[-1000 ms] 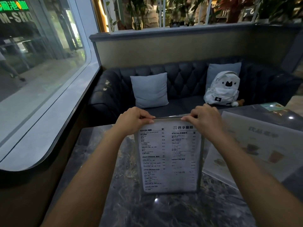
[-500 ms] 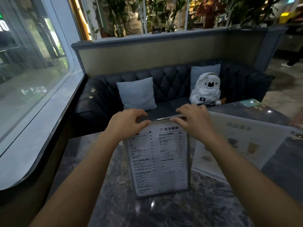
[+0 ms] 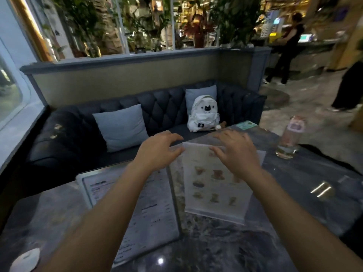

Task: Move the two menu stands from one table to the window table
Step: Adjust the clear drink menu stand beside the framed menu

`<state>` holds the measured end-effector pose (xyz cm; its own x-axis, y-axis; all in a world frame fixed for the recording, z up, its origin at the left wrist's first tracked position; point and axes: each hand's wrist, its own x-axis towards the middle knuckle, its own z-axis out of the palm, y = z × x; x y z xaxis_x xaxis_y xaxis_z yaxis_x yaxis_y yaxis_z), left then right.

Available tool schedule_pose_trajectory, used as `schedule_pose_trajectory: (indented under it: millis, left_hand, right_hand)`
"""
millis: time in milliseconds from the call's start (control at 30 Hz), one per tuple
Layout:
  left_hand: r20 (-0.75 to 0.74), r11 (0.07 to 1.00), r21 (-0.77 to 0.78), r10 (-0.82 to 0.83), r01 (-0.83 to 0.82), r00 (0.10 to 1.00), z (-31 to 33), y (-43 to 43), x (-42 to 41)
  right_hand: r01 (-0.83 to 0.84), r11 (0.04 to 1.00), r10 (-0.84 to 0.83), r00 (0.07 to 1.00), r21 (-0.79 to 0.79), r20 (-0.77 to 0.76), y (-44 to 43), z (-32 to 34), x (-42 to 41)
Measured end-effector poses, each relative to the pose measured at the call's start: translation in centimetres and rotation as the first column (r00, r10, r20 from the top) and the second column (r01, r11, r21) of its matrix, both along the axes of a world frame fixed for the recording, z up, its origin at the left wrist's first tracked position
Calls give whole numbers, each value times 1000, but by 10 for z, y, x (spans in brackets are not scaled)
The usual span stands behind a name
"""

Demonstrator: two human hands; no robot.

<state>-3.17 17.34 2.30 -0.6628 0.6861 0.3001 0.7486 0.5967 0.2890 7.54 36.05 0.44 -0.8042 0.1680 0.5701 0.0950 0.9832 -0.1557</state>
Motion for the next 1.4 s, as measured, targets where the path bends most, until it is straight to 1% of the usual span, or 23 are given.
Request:
schedule_pose_trajectory:
  millis: [100, 233, 400, 500, 600, 700, 833, 933, 1067, 1133, 1233, 1400]
  left_hand:
    - [-19, 999, 33, -40, 41, 999, -6, 28, 4]
    - [0, 996, 53, -70, 70, 998, -13, 51, 7]
    - [-82, 992, 105, -59, 68, 995, -17, 55, 5]
    - [-111, 991, 121, -42, 55, 993, -18, 49, 2]
    - [-136, 990, 140, 1, 18, 991, -19, 42, -2]
    - [-157, 986, 167, 1, 26, 988, -20, 34, -6]
    - [-176, 988, 126, -67, 90, 982, -23, 33, -5]
    - [-161, 981, 161, -85, 111, 983, -25, 33, 0]
    - [-172, 975, 201, -65, 99, 983, -27, 30, 10]
    - [-162, 971, 224, -46, 82, 986, -30, 29, 16]
    - [-119, 965, 257, -19, 49, 993, -34, 27, 21]
    - [-153, 962, 267, -9, 50, 988, -37, 26, 34]
  right_hand:
    - [36, 999, -37, 999, -17, -28, 18, -6, 14]
    - [62, 997, -66, 995, -52, -81, 38, -12, 28]
    - [71, 989, -78, 996, -127, -52, 55, -15, 28]
    - [19, 984, -23, 1000, -177, -21, 57, -16, 25]
    - [-27, 982, 26, 1000, -185, -7, 58, -22, 22]
    - [-32, 977, 23, 999, -211, -46, 60, -27, 19]
    - [-43, 965, 17, 995, -257, -99, 65, -30, 11]
    - [-37, 953, -6, 990, -301, -140, 69, -32, 5]
    - [-24, 957, -33, 981, -290, -191, 74, -33, -3]
    - [-19, 953, -40, 982, -303, -186, 78, -32, -6]
    - [-54, 932, -1, 988, -358, -152, 83, -31, -12]
    - [-132, 891, 67, 985, -435, -162, 86, -29, -18]
